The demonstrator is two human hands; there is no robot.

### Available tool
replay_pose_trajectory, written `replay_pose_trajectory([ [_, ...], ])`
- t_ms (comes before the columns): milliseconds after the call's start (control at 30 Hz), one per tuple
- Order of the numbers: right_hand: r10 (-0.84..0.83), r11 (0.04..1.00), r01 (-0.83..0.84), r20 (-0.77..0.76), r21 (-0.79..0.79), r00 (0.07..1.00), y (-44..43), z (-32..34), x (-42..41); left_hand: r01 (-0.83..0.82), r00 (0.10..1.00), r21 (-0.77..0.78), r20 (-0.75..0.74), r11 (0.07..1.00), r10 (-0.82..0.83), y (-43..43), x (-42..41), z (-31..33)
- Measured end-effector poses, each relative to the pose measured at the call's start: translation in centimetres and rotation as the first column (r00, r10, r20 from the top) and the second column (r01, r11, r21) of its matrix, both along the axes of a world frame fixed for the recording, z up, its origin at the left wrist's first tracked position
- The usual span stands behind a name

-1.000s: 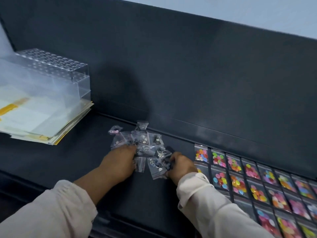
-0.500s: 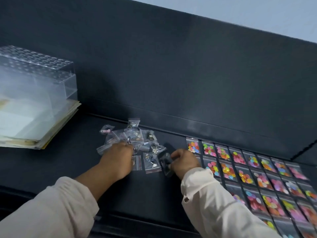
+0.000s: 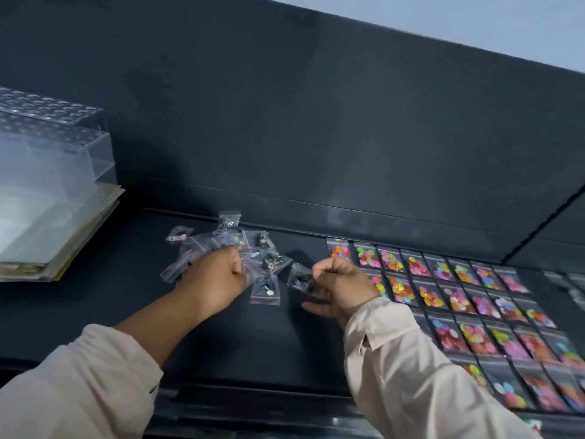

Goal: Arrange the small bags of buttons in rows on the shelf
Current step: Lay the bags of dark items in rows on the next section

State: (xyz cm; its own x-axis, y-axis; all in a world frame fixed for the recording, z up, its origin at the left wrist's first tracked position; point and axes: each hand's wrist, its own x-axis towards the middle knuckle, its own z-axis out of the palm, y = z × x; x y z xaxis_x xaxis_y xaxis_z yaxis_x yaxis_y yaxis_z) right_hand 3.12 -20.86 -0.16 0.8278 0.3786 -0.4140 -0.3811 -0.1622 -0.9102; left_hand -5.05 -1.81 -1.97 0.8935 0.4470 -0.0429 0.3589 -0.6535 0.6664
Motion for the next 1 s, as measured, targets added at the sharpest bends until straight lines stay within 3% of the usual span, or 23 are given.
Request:
replay_pose_trajectory([
  [100,-0.014,0.997,0.016,-0.03,0.08,0.999,-0.9,0.8,-0.7,-0.06,0.992,-0.309,0.09,0.949,0.092,-1.1,0.5,1.2],
  [200,0.005,0.992,0.001,-0.044,0.126,0.999,-2.2,1.5,-1.4,-0.113,0.977,-0.635,0.067,0.764,0.2,-3.3,1.1,2.9],
  [267,0.032,0.991,-0.026,-0.042,0.13,0.999,-3.3,1.9,-1.7,-0.103,0.984,-0.726,0.025,0.68,0.175,-5.2,1.4,3.7],
  [433,0.049,0.993,-0.052,0.031,0.107,0.998,-7.8,2.8,-2.4,-0.005,0.998,-0.798,-0.04,0.603,-0.045,-10.5,1.9,4.6],
  [600,-0.035,0.994,0.022,0.117,0.107,0.993,-15.1,3.1,-3.2,0.175,0.935,-0.791,-0.054,0.586,-0.352,-17.5,2.0,5.3],
  [833,-0.145,0.989,0.148,0.288,0.011,0.947,-27.4,3.0,-4.6,0.264,0.876,-0.777,-0.055,0.572,-0.479,-30.3,1.5,5.7],
  [1000,-0.169,0.983,0.184,0.331,-0.013,0.928,-35.1,2.4,-5.9,0.32,0.86,-0.715,-0.056,0.621,-0.507,-38.5,1.0,5.6],
])
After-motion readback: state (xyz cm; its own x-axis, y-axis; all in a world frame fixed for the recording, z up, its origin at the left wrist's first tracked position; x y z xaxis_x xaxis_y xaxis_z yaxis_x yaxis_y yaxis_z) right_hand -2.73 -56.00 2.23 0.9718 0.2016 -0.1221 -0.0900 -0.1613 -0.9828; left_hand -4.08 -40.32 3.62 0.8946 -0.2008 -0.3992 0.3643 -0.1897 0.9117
